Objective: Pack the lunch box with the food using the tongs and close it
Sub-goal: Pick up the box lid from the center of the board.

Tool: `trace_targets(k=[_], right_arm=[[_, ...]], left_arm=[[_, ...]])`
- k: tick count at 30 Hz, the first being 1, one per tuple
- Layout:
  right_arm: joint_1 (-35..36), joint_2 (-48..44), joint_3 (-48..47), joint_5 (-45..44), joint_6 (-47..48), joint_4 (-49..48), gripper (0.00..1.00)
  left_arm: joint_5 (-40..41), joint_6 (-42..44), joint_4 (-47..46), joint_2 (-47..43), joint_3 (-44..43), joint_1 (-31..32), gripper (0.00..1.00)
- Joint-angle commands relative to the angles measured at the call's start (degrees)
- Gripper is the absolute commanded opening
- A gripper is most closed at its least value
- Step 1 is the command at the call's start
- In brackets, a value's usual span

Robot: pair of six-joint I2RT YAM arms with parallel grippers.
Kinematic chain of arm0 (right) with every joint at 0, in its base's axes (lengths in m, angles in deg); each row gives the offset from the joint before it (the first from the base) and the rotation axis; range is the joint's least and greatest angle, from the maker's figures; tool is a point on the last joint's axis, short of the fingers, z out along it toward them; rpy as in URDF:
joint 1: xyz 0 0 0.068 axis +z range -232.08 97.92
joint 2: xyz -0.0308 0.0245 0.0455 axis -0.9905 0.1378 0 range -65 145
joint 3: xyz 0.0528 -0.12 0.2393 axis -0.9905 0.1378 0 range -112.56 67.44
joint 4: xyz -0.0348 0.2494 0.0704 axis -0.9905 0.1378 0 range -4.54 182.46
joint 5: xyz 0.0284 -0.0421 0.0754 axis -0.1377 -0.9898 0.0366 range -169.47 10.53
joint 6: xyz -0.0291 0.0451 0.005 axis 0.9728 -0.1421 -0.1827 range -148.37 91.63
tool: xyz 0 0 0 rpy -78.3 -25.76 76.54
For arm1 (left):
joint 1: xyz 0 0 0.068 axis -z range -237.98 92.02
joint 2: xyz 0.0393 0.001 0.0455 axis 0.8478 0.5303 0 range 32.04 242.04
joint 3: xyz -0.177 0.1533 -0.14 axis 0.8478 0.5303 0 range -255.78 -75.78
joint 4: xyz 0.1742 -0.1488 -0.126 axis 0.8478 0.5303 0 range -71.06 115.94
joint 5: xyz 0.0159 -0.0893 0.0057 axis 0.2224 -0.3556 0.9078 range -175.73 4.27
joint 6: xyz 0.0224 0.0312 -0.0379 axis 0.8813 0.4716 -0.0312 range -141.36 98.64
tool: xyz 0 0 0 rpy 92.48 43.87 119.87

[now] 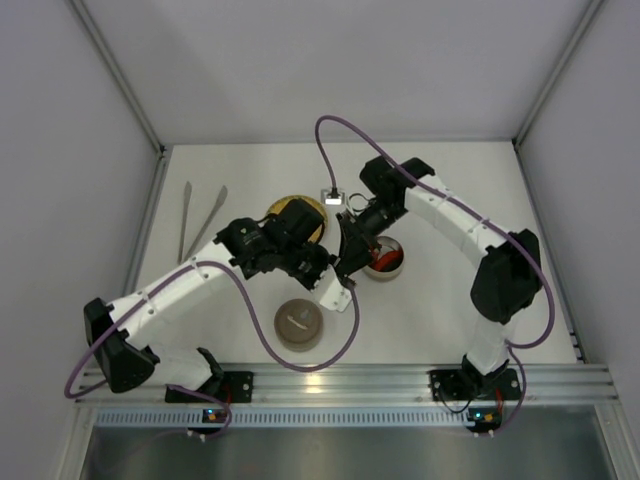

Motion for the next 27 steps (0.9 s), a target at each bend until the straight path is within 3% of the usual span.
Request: trace_targets(k=[1, 4, 5, 7, 8, 12, 13, 15, 18, 19, 22, 27], right_arm=[[-2.3, -0.6, -6.1, 0.4, -0.9, 9.5, 0.48], [-8.7, -0.9, -11.7, -0.4, -2.5, 9.5, 0.63], [-12.3, -0.9, -15.2, -0.9, -3.3, 9.5, 0.65], [-17.8, -1.0, -19.7, -0.4, -5.5, 9.3, 0.67], [-19.6, -1.4, -20.0, 0.0, -7.4, 8.4, 0.67], [-25.2, -8.1, -11.9, -0.9, -23.3, -9.5, 0.68], [-25.5, -12.3, -9.0, -2.4, -30.7, -20.6, 0.69], [-26.1, -16.3, -0.5, -6.4, -39.2, -32.1, 0.71], [-25.8, -20.4, 7.4, -9.5, -54.4, -51.5, 0.95], [-25.4, -20.3, 8.0, -10.4, -57.2, -54.2, 0.99], [-22.6, -18.5, 7.6, -14.3, -64.8, -59.8, 0.99], [-16.0, -15.1, 4.1, -19.7, -66.5, -61.4, 0.99]], left_arm=[[-3.2, -10.9, 0.7, -0.9, -1.1, 0.5, 0.00], [-4.6, -21.8, 0.5, -1.4, -3.1, 0.3, 0.00], [-5.2, -24.7, 0.4, -1.5, -3.5, 0.0, 0.00], [-7.3, -38.3, -2.2, -2.0, -4.5, -2.5, 0.00], [-7.9, -38.3, -4.6, -2.6, -4.5, -4.1, 0.00], [-10.6, -65.5, -20.7, -4.1, -4.4, -19.8, 0.00], [-9.6, -69.9, -26.9, -4.2, -4.3, -21.9, 0.00], [-7.4, -79.0, -32.3, -5.3, -4.1, -26.3, 0.00], [-0.1, -89.4, -40.2, -5.8, -3.2, -29.1, 0.00], [1.2, -91.9, -41.4, -5.5, -2.9, -29.8, 0.00], [1.7, -101.0, -44.7, -3.5, -2.8, -33.3, 0.00], [-2.2, -110.2, -49.1, -2.3, -2.1, -36.0, 0.00]])
